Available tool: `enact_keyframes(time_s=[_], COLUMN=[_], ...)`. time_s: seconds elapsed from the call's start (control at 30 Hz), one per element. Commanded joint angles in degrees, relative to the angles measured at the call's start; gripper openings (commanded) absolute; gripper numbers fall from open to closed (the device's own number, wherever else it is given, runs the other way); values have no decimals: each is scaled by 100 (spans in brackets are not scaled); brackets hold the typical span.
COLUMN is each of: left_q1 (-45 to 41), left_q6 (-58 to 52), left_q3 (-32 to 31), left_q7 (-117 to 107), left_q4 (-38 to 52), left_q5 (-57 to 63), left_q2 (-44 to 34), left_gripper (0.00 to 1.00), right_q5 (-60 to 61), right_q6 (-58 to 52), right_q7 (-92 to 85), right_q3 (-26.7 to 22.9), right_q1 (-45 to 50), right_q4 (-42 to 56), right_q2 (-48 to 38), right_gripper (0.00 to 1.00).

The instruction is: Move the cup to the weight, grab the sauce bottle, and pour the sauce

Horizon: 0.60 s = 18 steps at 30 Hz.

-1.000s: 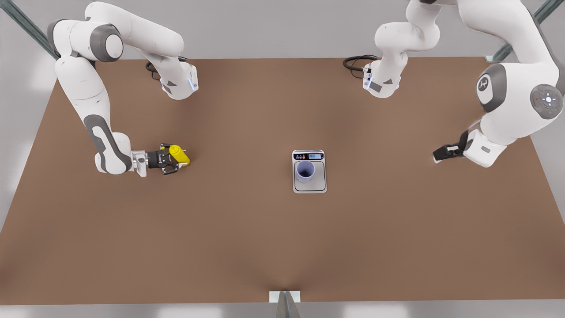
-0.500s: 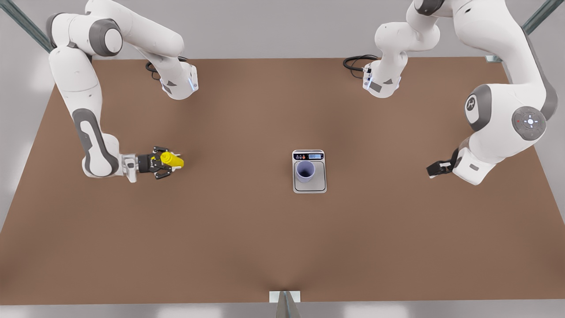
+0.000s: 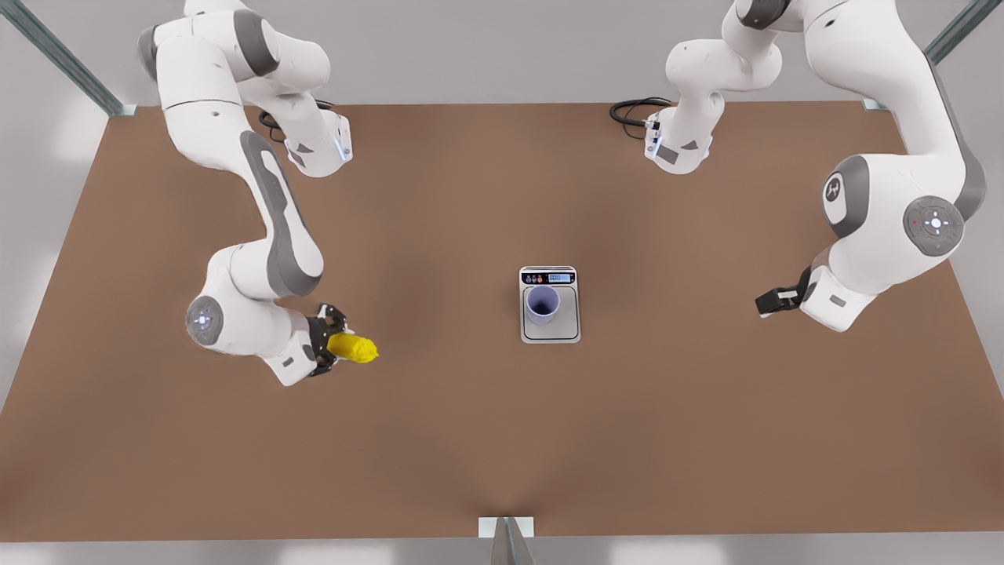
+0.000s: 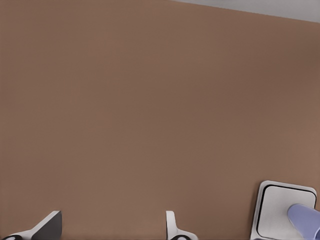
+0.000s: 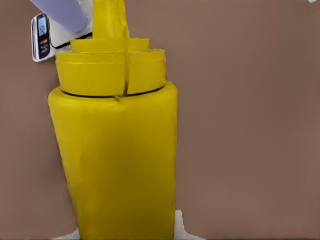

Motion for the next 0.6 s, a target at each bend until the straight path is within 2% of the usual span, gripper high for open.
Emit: enact_keyframes(time_s=[0.0,0.2,0.3,0.37,0.57], left_q1=[0,0,0,0,0], left_q6=[0,18,0,0,18], left_q3=[0,0,9,0,0], left_q7=[1,9,1,-8,-17], left_q4=[9,9,9,9,0], left_q5=[-1,-36,-36,-36,-62], left_q2=[17,70,61,61,96], left_gripper=[100,100,100,100,100], right_q5=[-231,-2218,-3193,-3966,-5321], right_q6=[93,357,269,-161,-540], right_q7=[294,2677,3195,3292,3274], right_q3=[-7,11,2,11,11], right_q1=[134,1725,2516,2920,3386], right_q4=[3,407,636,1118,1172], right_q2=[-9,106,316,694,905], right_gripper=[57,57,57,57,57])
